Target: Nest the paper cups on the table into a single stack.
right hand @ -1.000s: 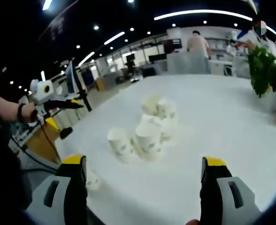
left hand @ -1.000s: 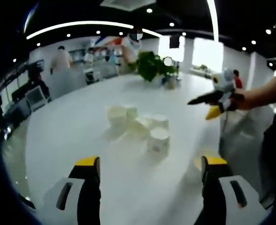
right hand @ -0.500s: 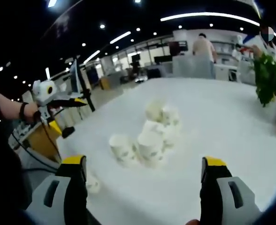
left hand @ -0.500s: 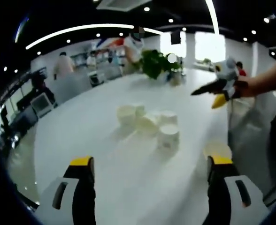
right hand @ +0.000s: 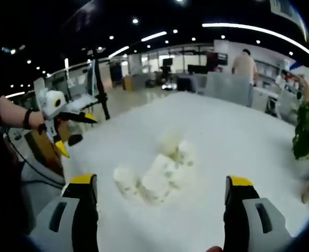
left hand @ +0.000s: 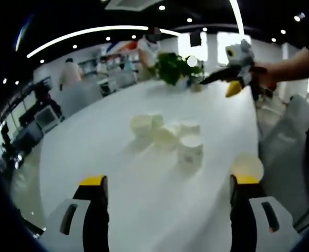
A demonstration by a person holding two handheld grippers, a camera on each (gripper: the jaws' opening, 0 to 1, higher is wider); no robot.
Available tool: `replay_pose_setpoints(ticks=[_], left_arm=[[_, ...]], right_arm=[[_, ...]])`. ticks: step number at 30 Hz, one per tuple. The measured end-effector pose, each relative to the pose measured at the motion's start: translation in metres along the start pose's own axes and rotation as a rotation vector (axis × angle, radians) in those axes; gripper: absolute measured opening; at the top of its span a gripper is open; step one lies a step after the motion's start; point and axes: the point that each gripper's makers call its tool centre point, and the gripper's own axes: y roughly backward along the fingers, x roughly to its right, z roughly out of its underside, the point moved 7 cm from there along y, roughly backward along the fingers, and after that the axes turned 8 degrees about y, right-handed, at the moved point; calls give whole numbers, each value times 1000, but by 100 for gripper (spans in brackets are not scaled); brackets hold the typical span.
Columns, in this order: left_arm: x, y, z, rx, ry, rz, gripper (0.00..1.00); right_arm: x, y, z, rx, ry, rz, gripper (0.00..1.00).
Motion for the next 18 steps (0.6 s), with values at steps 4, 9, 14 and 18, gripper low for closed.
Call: replay_pose_setpoints(ticks=[4, 9, 14, 18], left_arm=[[1, -4, -1, -4, -28, -3, 96], [2, -6, -7, 18, -22, -11, 95], [2, -10, -4, -13, -18, -11, 92], [-1, -9, -6, 7, -15, -49, 96]], right_arm=[[16, -11, -15, 2, 29, -24, 99], [29, -29, -28, -22, 78, -59, 99], [37, -47, -39, -34, 116, -78, 100], [38, -68, -44, -59, 134, -126, 99]])
